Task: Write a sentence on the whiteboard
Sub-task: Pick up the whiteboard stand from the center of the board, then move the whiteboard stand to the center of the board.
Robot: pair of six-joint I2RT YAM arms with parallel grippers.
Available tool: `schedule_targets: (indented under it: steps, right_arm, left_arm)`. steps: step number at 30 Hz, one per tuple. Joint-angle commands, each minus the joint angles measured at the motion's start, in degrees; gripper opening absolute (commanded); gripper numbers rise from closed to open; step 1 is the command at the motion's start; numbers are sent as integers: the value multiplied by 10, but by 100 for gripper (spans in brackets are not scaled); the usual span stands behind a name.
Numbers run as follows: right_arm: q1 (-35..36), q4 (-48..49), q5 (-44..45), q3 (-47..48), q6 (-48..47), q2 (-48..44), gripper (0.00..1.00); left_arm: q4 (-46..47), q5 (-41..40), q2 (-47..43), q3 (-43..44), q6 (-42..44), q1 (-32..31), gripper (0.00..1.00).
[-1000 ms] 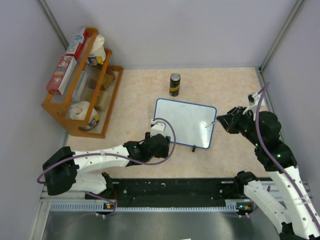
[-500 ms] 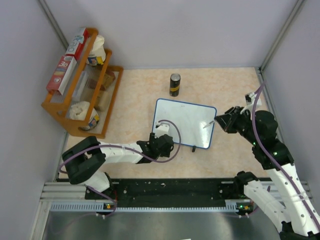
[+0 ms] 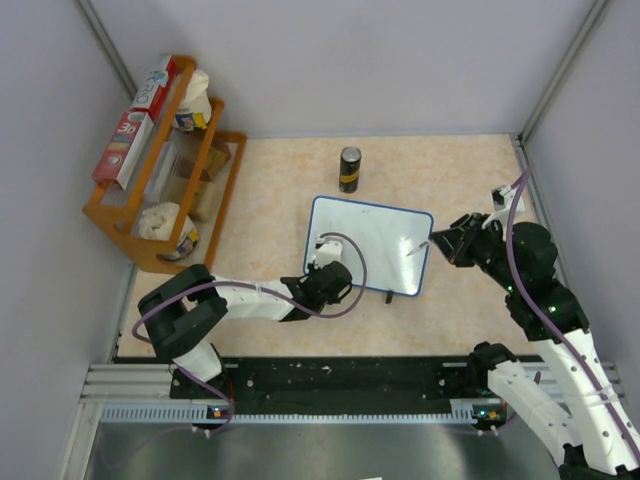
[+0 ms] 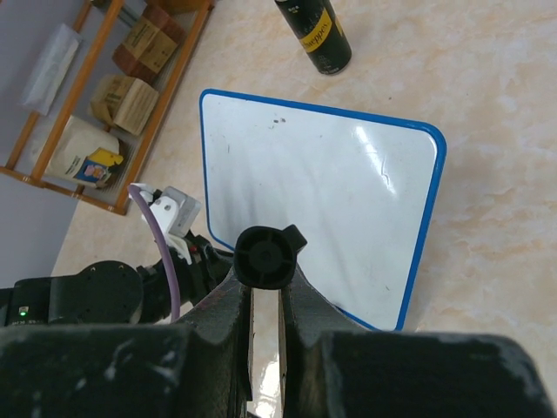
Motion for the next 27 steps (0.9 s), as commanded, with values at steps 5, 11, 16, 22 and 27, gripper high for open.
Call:
schedule_targets:
  steps: [5, 11, 16, 22, 27]
  right_arm:
    - [-4, 19, -1, 0, 5, -12, 0]
    - [-5, 19, -2, -6, 10, -14, 0]
    - [-4, 19, -3, -7, 9, -18, 0]
    - [-4, 19, -4, -14, 12, -21, 0]
    - [-4, 18, -6, -20, 13, -25, 0]
  left_arm:
    - [-62, 69, 11, -23, -29, -3, 15]
    - [-99, 60, -4, -18, -61, -34, 4]
    - [-176, 44, 2, 19, -114, -72, 3]
    - [-238, 52, 14, 39, -198, -117, 3]
    - [-276, 41, 31, 60, -248, -156, 5]
